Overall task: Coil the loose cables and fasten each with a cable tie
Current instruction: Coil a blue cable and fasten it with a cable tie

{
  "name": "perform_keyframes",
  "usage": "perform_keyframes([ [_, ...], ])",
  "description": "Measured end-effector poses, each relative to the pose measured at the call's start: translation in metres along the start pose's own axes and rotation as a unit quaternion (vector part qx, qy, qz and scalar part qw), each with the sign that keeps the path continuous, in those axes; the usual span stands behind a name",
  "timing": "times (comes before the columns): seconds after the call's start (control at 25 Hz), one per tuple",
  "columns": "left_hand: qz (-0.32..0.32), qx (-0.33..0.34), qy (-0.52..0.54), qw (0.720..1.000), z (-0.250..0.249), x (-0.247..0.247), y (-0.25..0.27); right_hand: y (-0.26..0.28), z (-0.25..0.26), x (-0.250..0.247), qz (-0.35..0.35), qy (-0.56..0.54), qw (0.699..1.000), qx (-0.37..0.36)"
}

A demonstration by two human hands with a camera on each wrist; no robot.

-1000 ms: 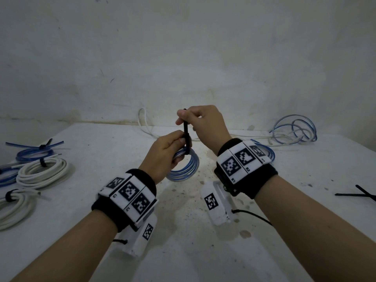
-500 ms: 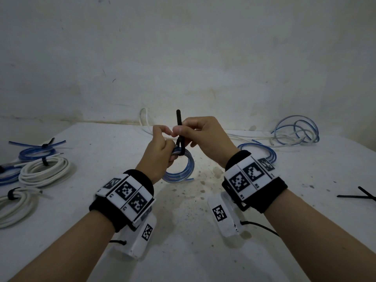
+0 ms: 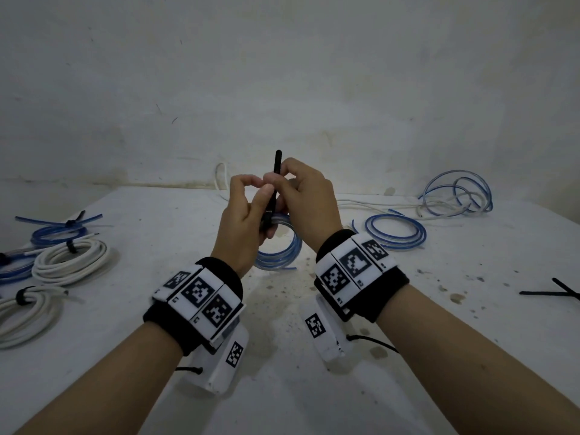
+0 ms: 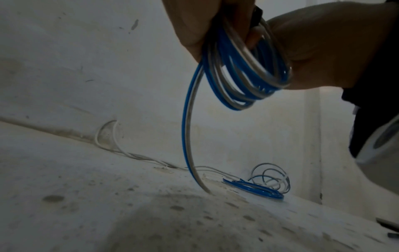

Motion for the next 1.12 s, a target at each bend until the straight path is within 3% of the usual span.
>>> perform_keyframes([
  [0.08,-0.036,0.015,-0.007,0.999,-0.002,-0.006,-0.004,-0.001,-0.004,-0.004,0.034,-0.079,0.994,0.064],
  [0.16,-0.085,0.021,0.013,0.996,-0.004,-0.016,-0.013,0.002,-0.014,-0.011,0.157,-0.042,0.975,0.151],
  [0.24,-0.114,0.017,0.038,0.993,-0.005,-0.026,-0.022,0.013,-0.025,-0.018,0.335,0.037,0.917,0.214],
  [0.32,-0.123,0.008,0.049,0.991,-0.005,-0.031,-0.028,0.024,-0.031,-0.019,0.436,0.038,0.873,0.217],
  [0.36,-0.126,-0.003,0.057,0.990,-0.004,-0.032,-0.028,0.025,-0.032,-0.016,0.439,0.036,0.875,0.201],
  [0.48,-0.138,-0.056,0.103,0.983,0.000,-0.033,-0.025,0.018,-0.036,-0.008,0.335,0.132,0.925,0.122],
  [0.56,-0.141,-0.081,0.137,0.977,0.001,-0.034,-0.025,0.017,-0.039,0.001,0.328,0.233,0.913,0.064],
  [0.64,-0.142,-0.092,0.150,0.974,0.002,-0.040,-0.027,0.020,-0.042,0.007,0.356,0.260,0.897,0.036],
  [0.8,-0.181,-0.115,0.188,0.958,0.009,-0.057,-0.029,0.025,-0.039,-0.003,0.362,0.074,0.921,0.120],
  [0.92,-0.209,-0.120,0.225,0.944,0.015,-0.062,-0.030,0.021,-0.034,-0.016,0.365,0.067,0.920,0.126],
  [1.0,-0.194,-0.117,0.217,0.950,0.016,-0.061,-0.032,0.015,-0.029,-0.025,0.317,0.020,0.939,0.129],
  [1.12,-0.121,-0.076,0.124,0.982,0.010,-0.053,-0.031,0.004,-0.017,-0.039,0.212,-0.134,0.959,0.135],
])
Point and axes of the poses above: each hand's wrist, its own y-axis away from the middle knuckle, its own x-axis out of the palm, z = x × y, the point moved 2 cm from there along -y, towards the middle knuckle, and after that the axes turned 5 degrees about -y, right-handed, at the moved point
